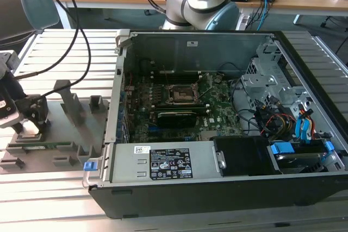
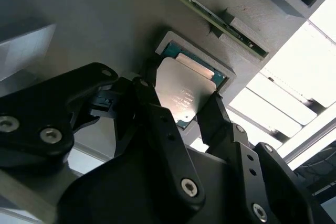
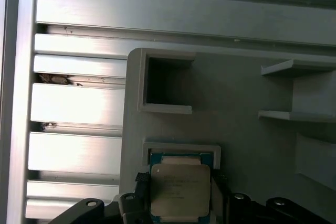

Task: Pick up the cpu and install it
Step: 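Pick up the cpu and move it towards the insertion slot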

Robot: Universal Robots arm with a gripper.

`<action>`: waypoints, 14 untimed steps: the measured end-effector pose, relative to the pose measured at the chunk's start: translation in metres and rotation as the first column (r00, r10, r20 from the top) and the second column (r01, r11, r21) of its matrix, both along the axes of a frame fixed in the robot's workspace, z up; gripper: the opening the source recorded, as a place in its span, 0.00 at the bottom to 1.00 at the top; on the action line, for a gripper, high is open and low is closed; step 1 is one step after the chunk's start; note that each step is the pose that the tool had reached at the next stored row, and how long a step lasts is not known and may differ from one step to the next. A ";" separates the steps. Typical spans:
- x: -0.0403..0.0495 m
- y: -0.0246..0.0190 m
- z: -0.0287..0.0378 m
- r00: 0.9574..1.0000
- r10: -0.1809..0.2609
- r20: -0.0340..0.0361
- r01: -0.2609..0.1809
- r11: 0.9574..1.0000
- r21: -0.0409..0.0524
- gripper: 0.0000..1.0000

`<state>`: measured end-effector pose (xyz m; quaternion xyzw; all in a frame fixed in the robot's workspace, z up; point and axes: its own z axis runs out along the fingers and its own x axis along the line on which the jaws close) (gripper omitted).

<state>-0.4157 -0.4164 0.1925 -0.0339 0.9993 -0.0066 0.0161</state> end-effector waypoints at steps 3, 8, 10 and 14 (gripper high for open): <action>0.0000 0.0001 0.0107 1.000 0.000 0.000 0.000 1.000 -0.001 0.55; 0.0000 0.0000 0.0255 1.000 0.000 0.000 0.000 1.000 -0.001 0.55; 0.0000 0.0001 0.0303 1.000 0.000 0.000 0.000 1.000 -0.001 0.55; 0.0000 0.0000 0.0465 1.000 0.000 0.000 0.000 1.000 -0.001 0.55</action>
